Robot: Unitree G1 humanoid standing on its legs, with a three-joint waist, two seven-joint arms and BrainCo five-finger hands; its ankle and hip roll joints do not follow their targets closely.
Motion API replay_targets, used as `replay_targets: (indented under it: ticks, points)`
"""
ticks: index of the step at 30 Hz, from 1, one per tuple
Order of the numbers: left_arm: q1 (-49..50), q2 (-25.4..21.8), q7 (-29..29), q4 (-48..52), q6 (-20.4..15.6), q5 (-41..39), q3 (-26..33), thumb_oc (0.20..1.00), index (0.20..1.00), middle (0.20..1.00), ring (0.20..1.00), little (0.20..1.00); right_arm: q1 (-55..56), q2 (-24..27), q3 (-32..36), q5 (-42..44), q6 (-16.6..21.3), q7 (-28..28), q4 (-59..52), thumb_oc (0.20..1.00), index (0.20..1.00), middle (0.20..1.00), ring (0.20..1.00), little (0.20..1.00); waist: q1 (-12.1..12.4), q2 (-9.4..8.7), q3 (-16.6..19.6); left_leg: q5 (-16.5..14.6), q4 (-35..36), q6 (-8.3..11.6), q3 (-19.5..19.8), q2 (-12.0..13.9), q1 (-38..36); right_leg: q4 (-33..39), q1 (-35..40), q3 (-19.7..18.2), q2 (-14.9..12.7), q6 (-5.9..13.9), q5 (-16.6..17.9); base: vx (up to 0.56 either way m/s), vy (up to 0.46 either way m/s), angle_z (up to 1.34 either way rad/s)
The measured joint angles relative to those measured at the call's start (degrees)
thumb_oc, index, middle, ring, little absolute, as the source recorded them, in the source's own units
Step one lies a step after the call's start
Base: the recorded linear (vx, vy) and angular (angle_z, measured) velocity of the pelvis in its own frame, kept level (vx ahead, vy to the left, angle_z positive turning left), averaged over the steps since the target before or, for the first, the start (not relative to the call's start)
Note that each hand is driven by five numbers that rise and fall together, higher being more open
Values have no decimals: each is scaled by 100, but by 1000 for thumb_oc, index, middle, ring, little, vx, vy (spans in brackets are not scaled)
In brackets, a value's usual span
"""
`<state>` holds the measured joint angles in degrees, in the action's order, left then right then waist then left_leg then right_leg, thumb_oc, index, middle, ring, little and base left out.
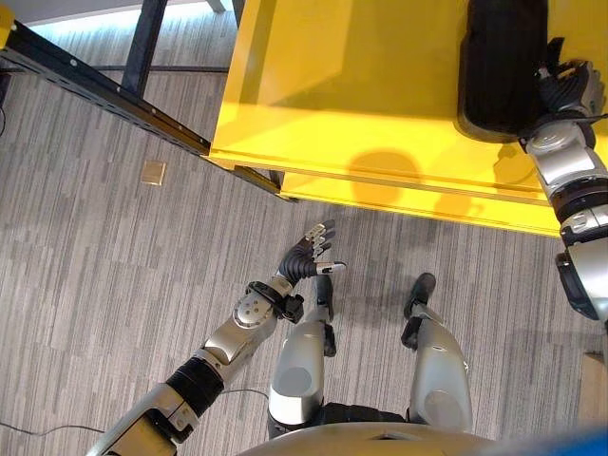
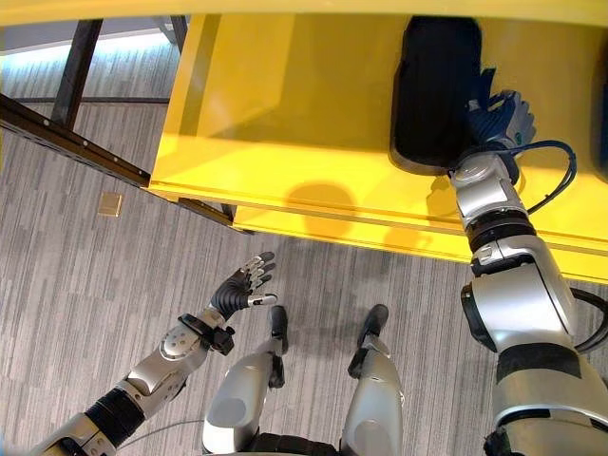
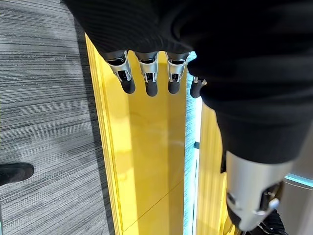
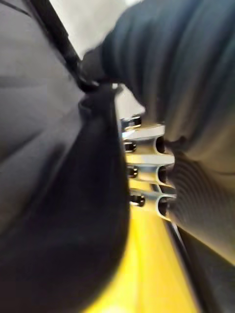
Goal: Move parts from the plastic box to the shelf.
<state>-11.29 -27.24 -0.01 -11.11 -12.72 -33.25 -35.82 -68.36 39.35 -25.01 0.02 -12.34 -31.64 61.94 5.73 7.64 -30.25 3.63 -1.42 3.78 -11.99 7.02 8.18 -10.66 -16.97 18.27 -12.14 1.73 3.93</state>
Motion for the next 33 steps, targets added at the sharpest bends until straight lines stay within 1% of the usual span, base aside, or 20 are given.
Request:
replay_targets:
  ticks: [6, 14, 15, 17, 21, 23, 24, 26, 27, 28, 29, 31, 33]
  points:
    - [11, 0, -6, 0, 0, 0, 0, 1000, 1000, 1000, 1000, 1000, 0, 1, 1, -17, -12, -63, 0, 1000, 1000, 1000, 1000, 1000, -2, 0, 0, 0, -4, 0, -1, 0, 0, -4, 0, -1, 0, 0, 0, 0, 0, 0]
    - [12, 0, -6, 3, 0, 0, -1, 1000, 1000, 1000, 1000, 1000, 0, 5, 30, 67, -50, -404, -1, 1000, 1000, 1000, 1000, 1000, -14, 0, 0, 0, -5, 0, -4, -2, -3, -5, 0, -7, 0, -1, 1, 0, 0, 0]
    - [12, 1, -6, 3, 0, 1, -1, 1000, 1000, 1000, 1000, 1000, 1, 3, 195, 269, -9, -555, -10, 1000, 1000, 1000, 1000, 1000, -16, 0, 0, 0, -5, 0, -6, -4, -9, -5, 3, -11, 1, -1, 1, 0, 0, 0]
    - [21, 0, -5, 7, 0, 2, -1, 1000, 1000, 1000, 1000, 1000, 6, -4, 270, 319, 91, -715, -15, 1000, 1000, 1000, 1000, 1000, -23, 0, 0, 0, -5, 0, -8, -5, -21, -5, 12, -17, 3, -2, 2, 0, 0, 0]
    - [53, 0, -4, 23, -2, 2, -2, 1000, 1000, 1000, 1000, 1000, 14, -11, 462, 320, 483, -974, -267, 1000, 1000, 1000, 1000, 1000, -56, 2, 0, 0, -1, -1, -13, -6, -73, -4, 57, -25, 5, -4, 4, -4, 8, 0]
    - [107, 0, -4, 33, -2, 1, -1, 1000, 1000, 1000, 1000, 1000, 94, -12, 514, 313, 758, -1134, -729, 1000, 1000, 1000, 1000, 1000, -112, 12, -2, 0, 34, -1, -15, -7, -197, 12, 175, -25, 10, -3, 3, -7, 19, 0]
    - [153, 0, -5, 38, -7, 2, 6, 1000, 1000, 1000, 1000, 1000, 204, -14, 696, 308, 967, -1232, -1341, 1000, 1000, 1000, 1000, 1000, -176, 15, -1, 3, 78, -4, -18, -7, -309, 76, 294, -27, 25, 10, 15, 13, 34, 1]
    - [240, 2, -14, 43, -13, 3, 11, 1000, 1000, 1000, 1000, 1000, 380, -7, 816, 283, 1153, -1314, -2020, 1000, 1000, 1000, 1000, 1000, -258, 17, 1, 3, 132, -6, -18, -2, -471, 145, 462, -35, 51, 20, 21, 11, 14, -2]
    - [368, 2, -32, 74, -38, 3, 72, 1000, 1000, 1000, 1000, 1000, 707, -9, 969, 202, 1273, -1345, -2904, 1000, 1000, 1000, 1000, 1000, -306, 15, 9, 1, 206, -8, -20, 12, -644, 294, 659, -34, 107, 35, 63, 24, 25, -6]
    - [407, 2, -43, 101, -47, 3, 110, 1000, 1000, 1000, 1000, 1000, 799, -10, 1010, 144, 1353, -1354, -3200, 1000, 1000, 1000, 1000, 1000, -318, 15, 11, 2, 245, -7, -25, 13, -702, 335, 707, -45, 119, 42, 79, 29, 22, -7]
    - [463, 1, -87, 148, -52, 6, 159, 1000, 1000, 1000, 1000, 1000, 875, -4, 1052, 17, 1444, -1325, -3519, 1000, 1000, 1000, 1000, 1000, -392, 14, 21, -1, 249, -9, -33, 16, -734, 392, 762, -46, 126, 51, 100, 40, 26, -3]
    - [500, 17, -162, 197, -61, 11, 258, 1000, 1000, 1000, 1000, 1000, 1143, 0, 1171, 5, 1421, -1229, -4142, 1000, 1000, 1000, 1000, 1000, -449, 6, 25, 0, 254, -8, -32, 17, -754, 440, 801, -41, 143, 54, 126, 0, 0, 0]
    - [589, 75, -217, 249, -67, 14, 427, 1000, 1000, 1000, 1000, 1000, 1632, -9, 1234, -10, 1402, -1033, -5054, 1000, 1000, 1000, 1000, 1000, -489, 3, 26, -1, 295, -9, -58, 30, -830, 480, 867, -55, 167, 50, 134, 18, 20, -9]
